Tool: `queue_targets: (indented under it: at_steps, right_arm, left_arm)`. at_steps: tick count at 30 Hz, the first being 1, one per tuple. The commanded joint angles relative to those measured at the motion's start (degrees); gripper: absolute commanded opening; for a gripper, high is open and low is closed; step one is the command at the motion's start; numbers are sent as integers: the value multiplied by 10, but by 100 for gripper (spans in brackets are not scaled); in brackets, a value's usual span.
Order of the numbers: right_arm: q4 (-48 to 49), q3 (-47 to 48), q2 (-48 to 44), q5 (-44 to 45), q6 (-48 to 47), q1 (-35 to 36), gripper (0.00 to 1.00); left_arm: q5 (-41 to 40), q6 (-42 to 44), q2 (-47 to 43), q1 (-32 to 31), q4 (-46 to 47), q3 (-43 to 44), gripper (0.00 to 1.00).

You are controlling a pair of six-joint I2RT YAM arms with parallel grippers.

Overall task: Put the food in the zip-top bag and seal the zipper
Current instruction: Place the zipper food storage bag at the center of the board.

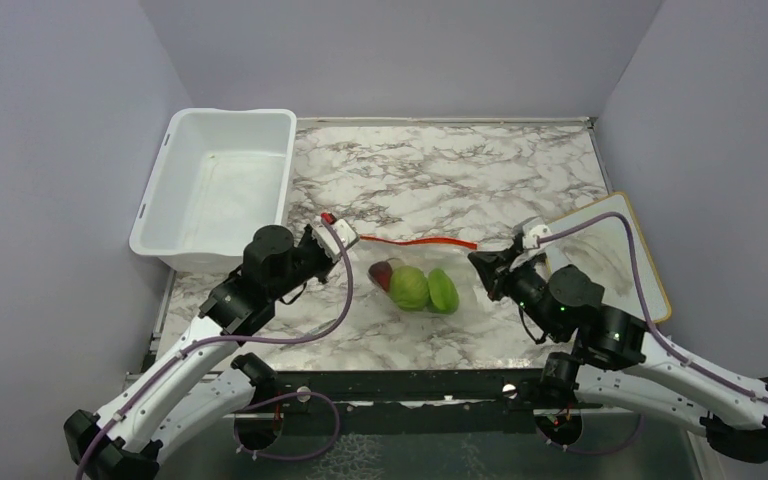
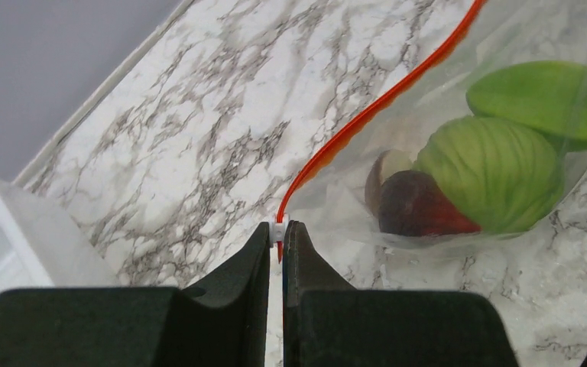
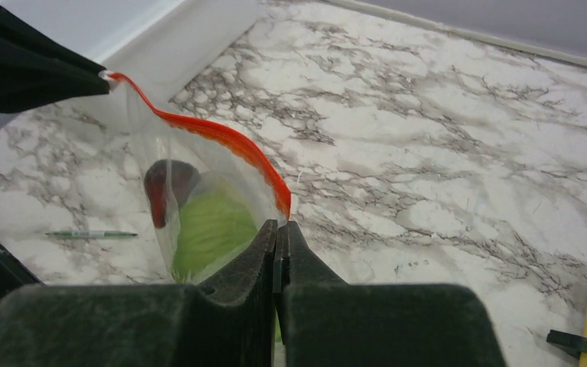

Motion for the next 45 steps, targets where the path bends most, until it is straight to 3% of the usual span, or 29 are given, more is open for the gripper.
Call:
queue_targets:
  at_steps: [1, 7, 11, 15, 18, 24, 31, 39, 45]
  right_arm:
    - [40, 15, 62, 30, -7, -3, 1]
    - [130, 23, 175, 61, -55, -24, 1]
    - [130, 67, 252, 1, -24, -115, 1]
    - [138, 83, 303, -58, 4, -184, 5]
    - [136, 91, 321, -63, 14, -197, 17]
    - [105, 98, 296, -51, 34, -198, 53]
    - [53, 89, 234, -62, 61, -198, 85]
    - [-20, 90, 169, -180, 116, -197, 86]
    - [-104, 82, 152, -214, 231, -198, 84]
  left_arm:
    - [-73, -53, 31, 4, 66, 5, 4]
    - [-116, -70, 78, 4, 114, 25, 6]
    - [-142, -62, 134, 4, 136, 69, 7]
    - [-166, -69, 193, 4, 133, 117, 23]
    - [-160, -88, 220, 4, 125, 142, 35]
    - [-141, -120, 233, 4, 92, 173, 56]
    - [-107, -155, 217, 4, 27, 204, 65]
    - [-50, -175, 190, 4, -18, 173, 66]
    - [4, -261, 199, 4, -77, 146, 65]
